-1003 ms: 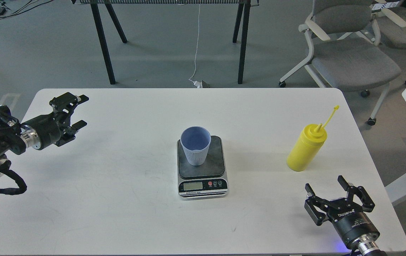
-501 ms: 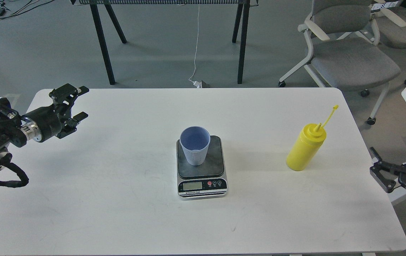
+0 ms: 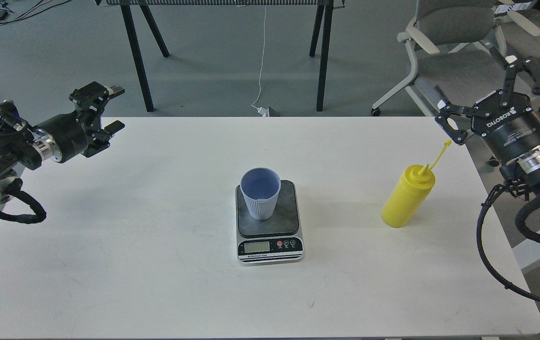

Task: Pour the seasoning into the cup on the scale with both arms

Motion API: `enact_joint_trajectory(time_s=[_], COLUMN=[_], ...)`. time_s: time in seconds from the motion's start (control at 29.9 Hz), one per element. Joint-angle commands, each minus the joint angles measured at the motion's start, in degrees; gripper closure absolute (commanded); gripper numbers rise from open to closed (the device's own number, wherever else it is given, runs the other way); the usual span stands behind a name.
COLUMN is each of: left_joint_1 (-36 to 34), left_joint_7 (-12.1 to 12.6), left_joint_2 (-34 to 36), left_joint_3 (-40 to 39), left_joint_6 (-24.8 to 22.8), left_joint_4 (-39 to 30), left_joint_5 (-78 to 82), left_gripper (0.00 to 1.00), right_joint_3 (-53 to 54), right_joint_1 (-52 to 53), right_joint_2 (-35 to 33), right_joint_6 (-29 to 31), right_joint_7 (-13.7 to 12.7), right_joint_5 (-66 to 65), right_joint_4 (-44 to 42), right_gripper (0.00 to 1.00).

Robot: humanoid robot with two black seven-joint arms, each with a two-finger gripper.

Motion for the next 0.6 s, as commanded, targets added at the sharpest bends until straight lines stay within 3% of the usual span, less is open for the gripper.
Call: enact_joint_trajectory(time_s=[0.0, 0.2, 0.57], left_joint_1=[-0.2, -0.5, -0.9], left_joint_7=[0.0, 0.0, 0.0], left_joint_2=[0.0, 0.0, 0.2], left_joint_3=[-0.7, -3.3, -4.3], left_joint_6=[0.0, 0.0, 0.0], left_joint_4=[0.0, 0.0, 0.1], left_joint_5=[-0.1, -0.1, -0.6], left_gripper=[0.01, 0.01, 0.01], right_joint_3=[-1.5, -2.0, -2.7], right_joint_1=[5.5, 9.8, 9.7], right_joint_2=[4.5, 10.3, 11.6], right_joint_6=[0.0, 0.0, 0.0], right_joint_7=[0.2, 0.2, 0.2], right_joint_5=[-0.1, -0.1, -0.7], right_joint_4=[-8.3, -18.6, -19.5], right_gripper=[0.02, 0.02, 0.02])
